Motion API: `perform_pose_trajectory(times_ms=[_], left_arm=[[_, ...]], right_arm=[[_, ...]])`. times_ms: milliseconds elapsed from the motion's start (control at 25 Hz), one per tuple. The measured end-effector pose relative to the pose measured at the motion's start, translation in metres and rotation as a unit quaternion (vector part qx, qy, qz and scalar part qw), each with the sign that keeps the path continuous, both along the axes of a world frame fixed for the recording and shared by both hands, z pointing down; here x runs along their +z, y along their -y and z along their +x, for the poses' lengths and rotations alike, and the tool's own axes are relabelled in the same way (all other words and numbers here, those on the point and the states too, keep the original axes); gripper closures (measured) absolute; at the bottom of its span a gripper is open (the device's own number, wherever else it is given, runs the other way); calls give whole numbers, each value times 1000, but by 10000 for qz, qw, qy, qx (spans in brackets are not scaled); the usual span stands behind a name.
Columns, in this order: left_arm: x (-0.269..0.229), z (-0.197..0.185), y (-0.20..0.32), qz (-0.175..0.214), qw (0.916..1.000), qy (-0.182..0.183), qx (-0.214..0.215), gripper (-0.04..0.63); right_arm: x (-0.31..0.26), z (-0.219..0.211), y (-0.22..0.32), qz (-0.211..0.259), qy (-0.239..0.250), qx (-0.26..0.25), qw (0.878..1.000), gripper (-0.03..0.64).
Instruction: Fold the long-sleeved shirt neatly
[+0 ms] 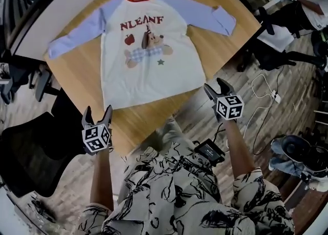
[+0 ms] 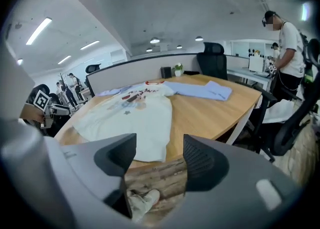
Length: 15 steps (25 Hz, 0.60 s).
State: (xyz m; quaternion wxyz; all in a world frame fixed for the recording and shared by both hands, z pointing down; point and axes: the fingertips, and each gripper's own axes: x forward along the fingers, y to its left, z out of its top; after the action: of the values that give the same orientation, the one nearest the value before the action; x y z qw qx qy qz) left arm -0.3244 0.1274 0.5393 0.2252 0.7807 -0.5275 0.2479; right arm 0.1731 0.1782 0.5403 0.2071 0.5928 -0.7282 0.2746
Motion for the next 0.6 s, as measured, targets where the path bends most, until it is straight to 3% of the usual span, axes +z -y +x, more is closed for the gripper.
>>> perform_pose_trajectory(times_ms=[120, 400, 520, 600], left_arm=[[22, 1, -3, -359, 9993, 2, -64, 172], [57, 0, -8, -825, 9964, 171, 18, 238], [62, -2, -14, -925, 9954, 237, 18, 331], [67, -1, -18, -1001, 9944, 322, 43, 458]], right_arm=[[32, -9, 6, -416, 156, -175, 9989, 314], [56, -18, 11, -611, 174, -136, 9979, 361], [61, -21, 9, -669, 178, -128, 9975, 411], [63, -20, 8, -711, 183, -106, 9972, 448]])
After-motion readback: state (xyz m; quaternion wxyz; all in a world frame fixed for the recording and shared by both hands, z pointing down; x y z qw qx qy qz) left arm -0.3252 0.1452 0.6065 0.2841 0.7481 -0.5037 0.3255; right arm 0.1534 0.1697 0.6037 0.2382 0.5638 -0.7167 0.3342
